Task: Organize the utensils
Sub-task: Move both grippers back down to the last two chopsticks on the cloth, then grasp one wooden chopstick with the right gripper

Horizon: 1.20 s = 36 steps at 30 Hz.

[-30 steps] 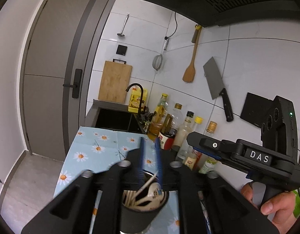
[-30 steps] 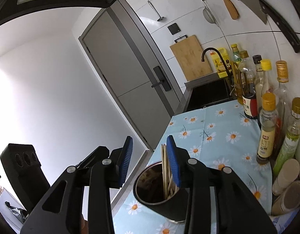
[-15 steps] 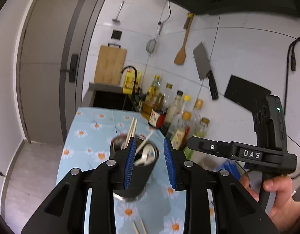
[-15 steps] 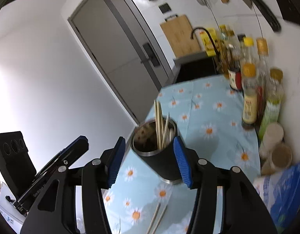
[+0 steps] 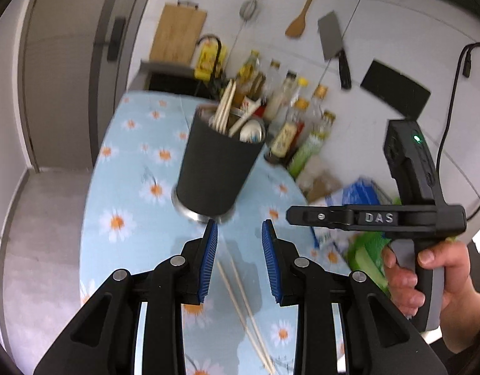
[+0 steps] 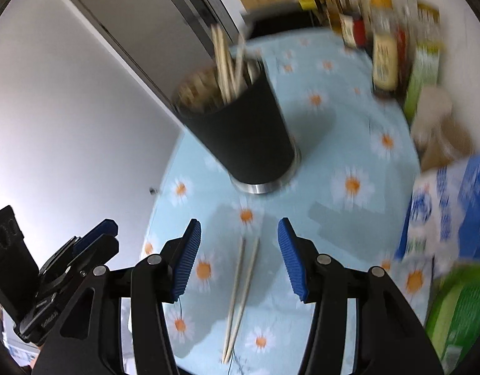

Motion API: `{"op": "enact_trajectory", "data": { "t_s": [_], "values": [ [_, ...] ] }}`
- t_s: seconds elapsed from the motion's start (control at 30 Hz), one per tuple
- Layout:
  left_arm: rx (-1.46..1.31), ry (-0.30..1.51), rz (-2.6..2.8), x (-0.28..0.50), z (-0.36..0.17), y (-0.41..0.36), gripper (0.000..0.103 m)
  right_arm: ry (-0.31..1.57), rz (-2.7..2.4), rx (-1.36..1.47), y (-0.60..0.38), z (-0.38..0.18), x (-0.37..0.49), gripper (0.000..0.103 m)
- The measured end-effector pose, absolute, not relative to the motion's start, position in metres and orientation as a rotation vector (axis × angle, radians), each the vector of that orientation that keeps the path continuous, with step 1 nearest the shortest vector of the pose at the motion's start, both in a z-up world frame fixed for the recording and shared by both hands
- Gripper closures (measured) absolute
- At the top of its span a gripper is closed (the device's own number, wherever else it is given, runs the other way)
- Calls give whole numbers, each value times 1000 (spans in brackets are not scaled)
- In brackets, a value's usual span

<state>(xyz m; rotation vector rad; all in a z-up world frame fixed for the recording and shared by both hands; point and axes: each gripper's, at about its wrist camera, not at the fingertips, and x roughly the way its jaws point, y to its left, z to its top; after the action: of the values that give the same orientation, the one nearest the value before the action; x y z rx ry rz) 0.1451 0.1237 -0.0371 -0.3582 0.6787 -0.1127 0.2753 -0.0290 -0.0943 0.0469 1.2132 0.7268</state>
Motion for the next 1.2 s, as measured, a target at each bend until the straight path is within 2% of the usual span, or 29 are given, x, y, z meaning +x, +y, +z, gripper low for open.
{"op": "enact_trajectory", "data": {
  "t_s": [0.2, 0.33, 0.5, 0.7, 0.8, 0.9, 1.2],
  "values": [
    [-366, 806, -162, 142, -67, 124, 75, 1391, 673, 62, -18, -133, 273, 52],
    [-389, 869, -188, 137, -91, 128, 75, 1477, 599, 35, -9, -154, 274, 60],
    [-407, 911, -201, 127, -111, 132, 75, 1546, 538, -16, 6, -178, 268, 66],
    [-427, 970, -204, 110, -131, 138, 75, 1584, 491, -79, 24, -193, 264, 72],
    [-483, 988, -205, 105, -139, 146, 75, 1605, 457, -99, 32, -199, 264, 80],
    [-517, 995, -215, 104, -142, 150, 75, 1607, 423, -108, 35, -202, 264, 83],
    [-517, 1005, -219, 108, -139, 153, 75, 1574, 359, -232, 71, -209, 257, 83]
  ]
}}
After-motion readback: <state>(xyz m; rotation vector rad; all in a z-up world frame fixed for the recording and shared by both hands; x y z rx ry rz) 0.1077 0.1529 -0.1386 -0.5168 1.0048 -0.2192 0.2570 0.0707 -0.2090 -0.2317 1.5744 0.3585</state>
